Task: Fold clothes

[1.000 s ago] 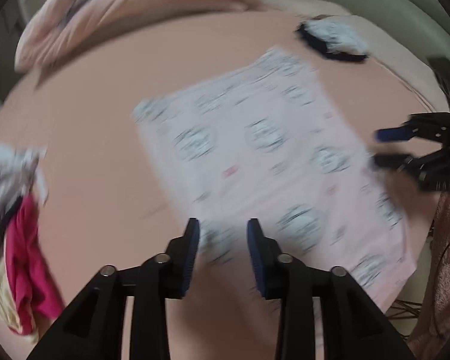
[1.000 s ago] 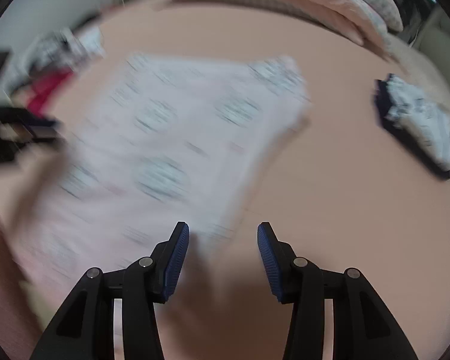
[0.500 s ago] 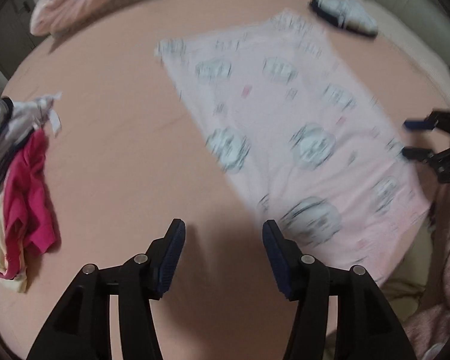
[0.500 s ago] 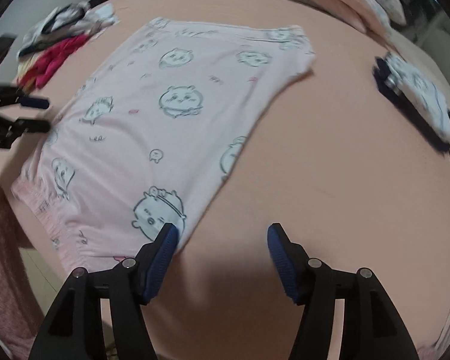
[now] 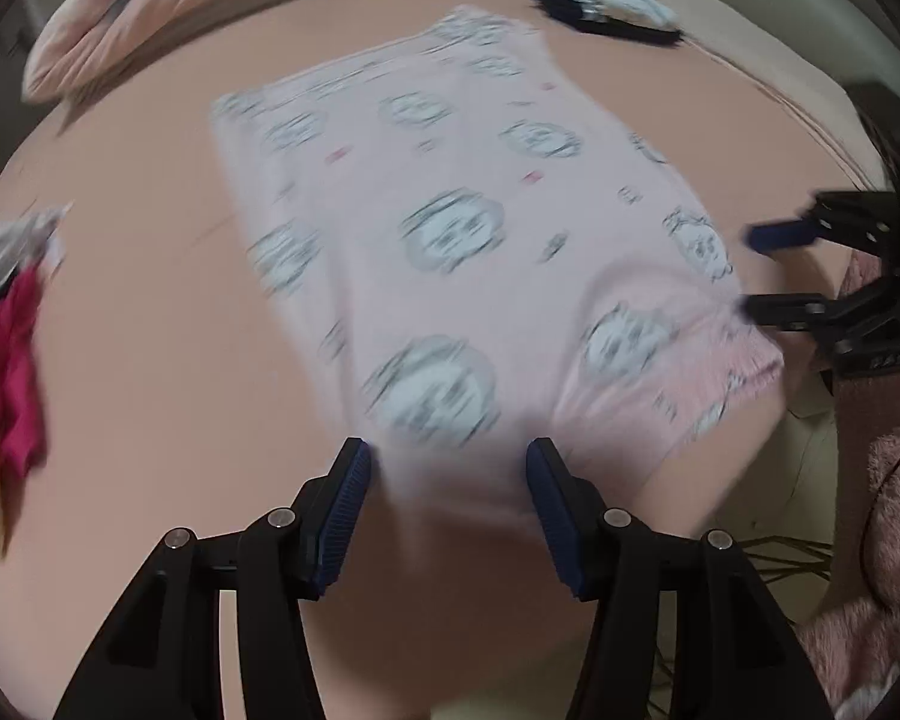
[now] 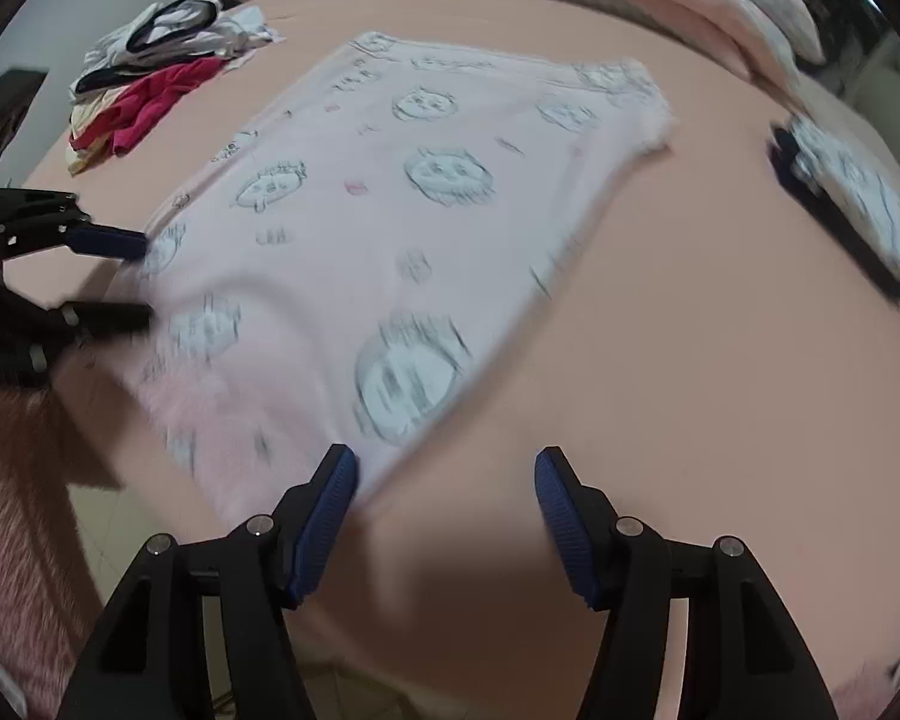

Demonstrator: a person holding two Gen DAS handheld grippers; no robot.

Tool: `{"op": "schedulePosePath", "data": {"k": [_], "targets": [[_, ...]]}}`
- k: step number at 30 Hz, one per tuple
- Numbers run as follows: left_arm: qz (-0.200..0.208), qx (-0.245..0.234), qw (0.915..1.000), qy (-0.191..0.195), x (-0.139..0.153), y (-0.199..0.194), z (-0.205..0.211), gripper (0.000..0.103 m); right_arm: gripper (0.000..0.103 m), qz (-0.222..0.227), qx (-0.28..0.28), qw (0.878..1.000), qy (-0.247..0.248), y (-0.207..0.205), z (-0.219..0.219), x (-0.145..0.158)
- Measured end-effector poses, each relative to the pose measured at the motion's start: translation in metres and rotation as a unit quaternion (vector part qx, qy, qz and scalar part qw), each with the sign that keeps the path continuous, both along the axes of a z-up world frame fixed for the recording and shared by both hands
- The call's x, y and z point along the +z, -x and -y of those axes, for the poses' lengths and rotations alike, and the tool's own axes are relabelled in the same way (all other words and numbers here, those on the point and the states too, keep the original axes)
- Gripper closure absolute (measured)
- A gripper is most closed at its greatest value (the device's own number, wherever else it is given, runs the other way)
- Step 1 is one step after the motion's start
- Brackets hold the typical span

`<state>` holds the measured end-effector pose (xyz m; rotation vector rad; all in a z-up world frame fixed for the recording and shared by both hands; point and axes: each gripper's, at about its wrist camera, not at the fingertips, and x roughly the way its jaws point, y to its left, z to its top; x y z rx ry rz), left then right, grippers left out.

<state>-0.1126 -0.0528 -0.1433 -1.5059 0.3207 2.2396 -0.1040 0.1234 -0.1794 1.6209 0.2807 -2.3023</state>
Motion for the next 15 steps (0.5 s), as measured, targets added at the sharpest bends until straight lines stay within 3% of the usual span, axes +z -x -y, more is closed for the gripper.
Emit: {"op": "schedulePosePath", "data": {"k": [1,5,8,10,12,15], "targets": [[-0.001,0.004,1.0000,0.001,0.001,-0.005,0.006,0.052,0.042,-0.002,-0.001,1.000,0.009,-0.001,-0.002,0.005],[-0.029,0.059,0.9942,-0.085,0.018,0.009,0.010,0.052,0.042,-0.033,-0.014,0.998,0.060,0.008,0.001,0.029],[0.008,0.085,0.9937,-0.073,-0.011,0.026,-0.002,0.052,0.042,-0.063,-0.009,0.996,0.055,0.035,0.027,0.034],[0.038,0.087,0.9942,-0.052,-0.033,0.030,-0.007,0.052,0.042,-0.032,0.003,0.999,0.027,0.045,0.040,0.013],[0.020,0.068,0.9967,-0.040,-0.033,0.016,-0.005,0.051,0.042,-0.016,0.010,1.000,0.007,0.046,0.044,-0.002],[0.041,0.082,0.9950,-0.041,-0.031,0.004,0.009,0.051,0.042,-0.029,0.010,1.000,-0.003,0.027,0.032,-0.005]]}}
